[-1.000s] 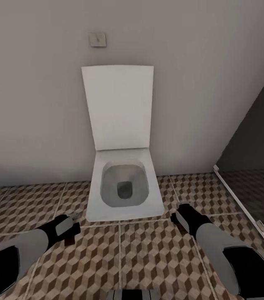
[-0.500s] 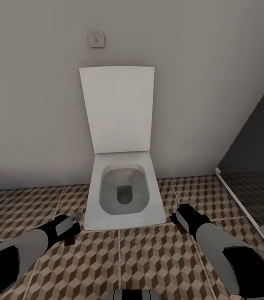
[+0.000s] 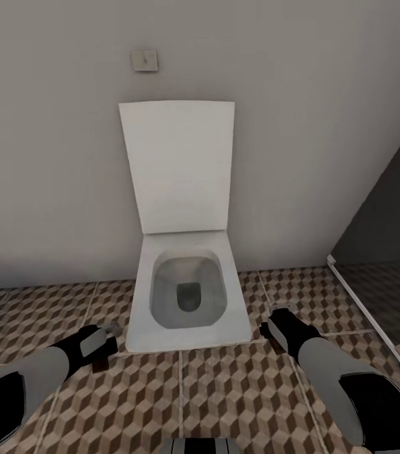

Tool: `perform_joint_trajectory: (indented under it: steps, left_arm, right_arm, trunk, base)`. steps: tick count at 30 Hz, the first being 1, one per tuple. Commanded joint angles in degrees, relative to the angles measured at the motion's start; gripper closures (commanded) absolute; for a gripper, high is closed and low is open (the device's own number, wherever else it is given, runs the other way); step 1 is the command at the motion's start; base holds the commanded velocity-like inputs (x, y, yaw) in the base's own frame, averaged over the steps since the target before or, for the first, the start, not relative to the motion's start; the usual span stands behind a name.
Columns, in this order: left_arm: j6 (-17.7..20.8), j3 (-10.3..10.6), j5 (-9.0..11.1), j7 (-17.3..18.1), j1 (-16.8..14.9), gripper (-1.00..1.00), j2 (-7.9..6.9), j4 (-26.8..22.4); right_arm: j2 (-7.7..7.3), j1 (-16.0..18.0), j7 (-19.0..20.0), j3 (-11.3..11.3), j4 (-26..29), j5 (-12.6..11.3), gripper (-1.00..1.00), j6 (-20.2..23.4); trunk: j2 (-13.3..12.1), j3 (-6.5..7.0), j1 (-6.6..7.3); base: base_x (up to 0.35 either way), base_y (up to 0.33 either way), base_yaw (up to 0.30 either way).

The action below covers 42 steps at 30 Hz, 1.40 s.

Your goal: Take the four mousetraps from the cabinet in the bathroom and place them on the bathroom floor. Make sure all four end up on the same floor surface, and ensure that at least two of them are either under or directly next to the same bathroom sink.

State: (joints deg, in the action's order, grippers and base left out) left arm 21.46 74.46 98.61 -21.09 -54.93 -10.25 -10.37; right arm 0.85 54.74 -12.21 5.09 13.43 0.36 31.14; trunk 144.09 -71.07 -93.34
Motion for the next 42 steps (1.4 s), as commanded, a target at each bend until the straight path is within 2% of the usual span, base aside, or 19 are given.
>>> perform_joint_trajectory:
  steps: [1,6,21,30,42]
  left_arm:
    - [0.1,0.2,0.3,-0.5,-0.1,1.0,-0.27,-0.2]
    - [0.4,0.3,0.2,-0.7,-0.1,1.0,-0.48,-0.3]
    - [1.4,0.3,-0.1,-0.4,-2.1,1.0,-0.43,-0.4]
    - [8.8,0.3,0.0,-0.2,-3.8,1.0,-0.34,-0.4]
    - [9.0,0.3,0.1,-0.1,-4.1,1.0,-0.96,-0.3]
  right_arm:
    - [0.05,0.0,-0.2,0.4,0.0,0.1,1.0,0.5]
    - [0.35,0.0,-0.4,0.3,-0.4,0.0,1.0,0.5]
    - [0.39,0.1,-0.7,-0.1,-1.6,-0.8,1.0,1.0]
    - [0.48,0.4,-0.7,-0.2,-2.3,-0.9,1.0,1.1]
    - [0.49,0.5,-0.7,-0.1,-2.2,-0.8,1.0,1.0]
  trunk:
    - [0.0,-0.05,-0.01]
    - [0.0,-0.05,-0.01]
    - [0.0,-0.05,-0.01]
    - [0.0,-0.05,-0.01]
    - [0.0,-0.05,-0.01]
  base:
    - [0.225,0.0,0.0]
    - [0.205,0.0,0.0]
    - [0.007,0.0,0.0]
    - [0.0,0.0,0.0]
    - [0.0,0.0,0.0]
